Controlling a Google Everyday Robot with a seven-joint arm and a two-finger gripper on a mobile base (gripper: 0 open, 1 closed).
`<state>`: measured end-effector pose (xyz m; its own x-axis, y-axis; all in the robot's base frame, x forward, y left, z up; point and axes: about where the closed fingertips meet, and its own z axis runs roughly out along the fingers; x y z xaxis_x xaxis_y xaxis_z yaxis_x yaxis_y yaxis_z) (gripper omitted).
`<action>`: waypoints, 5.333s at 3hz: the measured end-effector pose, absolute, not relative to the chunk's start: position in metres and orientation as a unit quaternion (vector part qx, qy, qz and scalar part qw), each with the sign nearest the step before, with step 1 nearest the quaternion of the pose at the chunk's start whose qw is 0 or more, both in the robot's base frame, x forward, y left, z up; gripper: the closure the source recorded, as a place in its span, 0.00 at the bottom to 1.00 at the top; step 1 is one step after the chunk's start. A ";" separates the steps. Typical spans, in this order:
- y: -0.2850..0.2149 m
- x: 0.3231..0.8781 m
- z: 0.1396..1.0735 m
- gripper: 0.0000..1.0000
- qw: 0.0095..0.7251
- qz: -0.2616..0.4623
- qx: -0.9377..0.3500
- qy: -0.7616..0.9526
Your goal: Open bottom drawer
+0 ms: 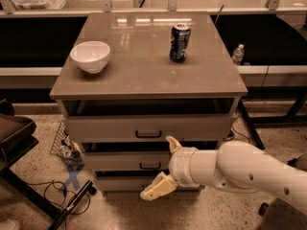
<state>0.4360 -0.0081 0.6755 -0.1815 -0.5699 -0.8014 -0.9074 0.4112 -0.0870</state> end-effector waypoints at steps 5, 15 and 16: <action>-0.140 0.412 0.503 0.00 0.286 0.039 -0.601 0.745; -0.075 0.569 0.202 0.00 0.377 0.183 -0.553 0.720; -0.070 0.588 0.197 0.00 0.373 0.173 -0.561 0.719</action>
Offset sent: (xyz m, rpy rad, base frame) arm -0.0126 -0.1294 -0.1306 -0.3712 -0.0676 -0.0208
